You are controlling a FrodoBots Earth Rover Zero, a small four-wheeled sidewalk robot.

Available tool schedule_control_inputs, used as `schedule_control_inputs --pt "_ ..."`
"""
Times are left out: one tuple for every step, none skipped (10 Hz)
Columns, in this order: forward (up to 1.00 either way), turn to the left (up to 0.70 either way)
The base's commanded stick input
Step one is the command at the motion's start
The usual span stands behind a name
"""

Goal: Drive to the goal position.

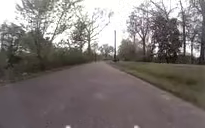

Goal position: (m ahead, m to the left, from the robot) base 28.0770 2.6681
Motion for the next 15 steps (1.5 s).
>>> schedule_control_inputs --pt "1.0 0.0" --pt "1.0 0.0" --pt "1.0 0.0" --pt "1.0 0.0" --pt "1.0 0.0" --pt "1.0 0.0" --pt "1.0 0.0" --pt "1.0 0.0" --pt "1.0 0.0" --pt "1.0 0.0" --pt "1.0 0.0" --pt "1.0 0.0" --pt "1.0 0.0" --pt "1.0 0.0" --pt "1.0 0.0"
